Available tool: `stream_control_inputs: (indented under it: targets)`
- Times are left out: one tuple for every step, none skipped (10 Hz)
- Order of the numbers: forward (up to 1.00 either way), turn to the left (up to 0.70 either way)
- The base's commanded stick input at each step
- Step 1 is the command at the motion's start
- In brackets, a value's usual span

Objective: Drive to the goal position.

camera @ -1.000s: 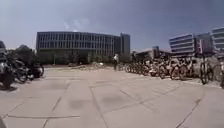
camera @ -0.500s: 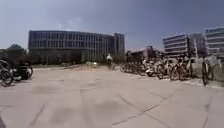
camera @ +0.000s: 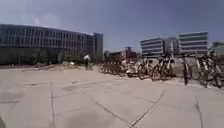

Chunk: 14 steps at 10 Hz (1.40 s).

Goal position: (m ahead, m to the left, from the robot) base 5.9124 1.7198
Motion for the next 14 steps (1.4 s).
stream_control_inputs:
  targets:
    - [0.7,0.0]
    - [0.7,0.0]
    - [0.7,0.0]
    - [0.7,0.0]
    - [0.7,0.0]
    - [0.7,0.0]
    - [0.7,0.0]
    - [0.7,0.06]
    - [0.7,0.35]
    - [0.7,0.35]
    - [0.7,0.35]
    - [0.7,0.35]
    - [0.7,0.14]
    - [0.7,0.09]
